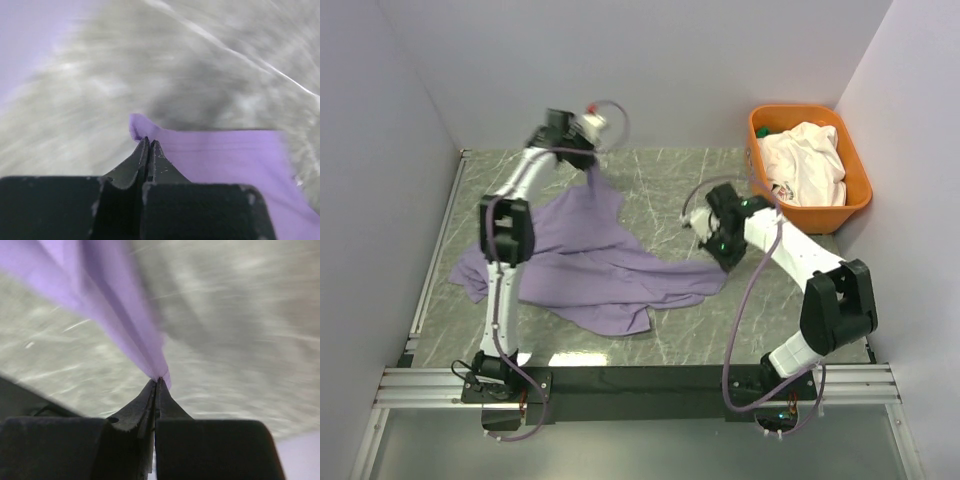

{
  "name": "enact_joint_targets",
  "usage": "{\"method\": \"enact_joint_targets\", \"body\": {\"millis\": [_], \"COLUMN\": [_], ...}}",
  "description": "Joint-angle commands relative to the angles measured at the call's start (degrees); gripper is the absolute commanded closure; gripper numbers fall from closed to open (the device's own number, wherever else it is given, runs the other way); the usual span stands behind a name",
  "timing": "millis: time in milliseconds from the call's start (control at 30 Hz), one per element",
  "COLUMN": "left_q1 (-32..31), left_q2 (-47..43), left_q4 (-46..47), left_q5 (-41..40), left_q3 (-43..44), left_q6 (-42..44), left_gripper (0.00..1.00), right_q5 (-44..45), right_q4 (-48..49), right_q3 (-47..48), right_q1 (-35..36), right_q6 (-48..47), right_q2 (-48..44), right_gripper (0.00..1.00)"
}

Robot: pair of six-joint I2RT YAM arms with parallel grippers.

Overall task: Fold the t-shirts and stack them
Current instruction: Flatten the tshirt out

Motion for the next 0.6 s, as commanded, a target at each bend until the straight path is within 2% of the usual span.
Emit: {"method": "enact_joint_targets", "body": {"millis": [0, 167, 367, 567], "left_q1": [6.9, 12.7, 20.3, 25.3], "left_q2": [-15.1, -27.8, -38.9, -49.8], "left_q4": [6.8, 10.4, 14.5, 18.7], "left_q5": [0.3, -1.8, -2.9, -4.4], "left_q3": [4.1, -0.6, -3.6, -8.3], "left_q6": [-8.9, -12.9, -19.6, -23.0], "left_gripper": [1.00, 1.00, 1.00, 0.99], "right_q5": [4.7, 9.4, 15.3, 22.0], "right_q4": [-1.0, -1.6, -3.0, 2.6], "right_q3": [12.1, 28.1, 54.3, 64.2], "right_q1": [-4.1, -6.2, -8.3, -8.3], "right_q6": [-4.3, -5.5, -7.5, -11.2], "right_q2": [-0.4, 5.0, 11.9, 11.6], "right_gripper": [1.00, 1.00, 1.00, 1.00]}}
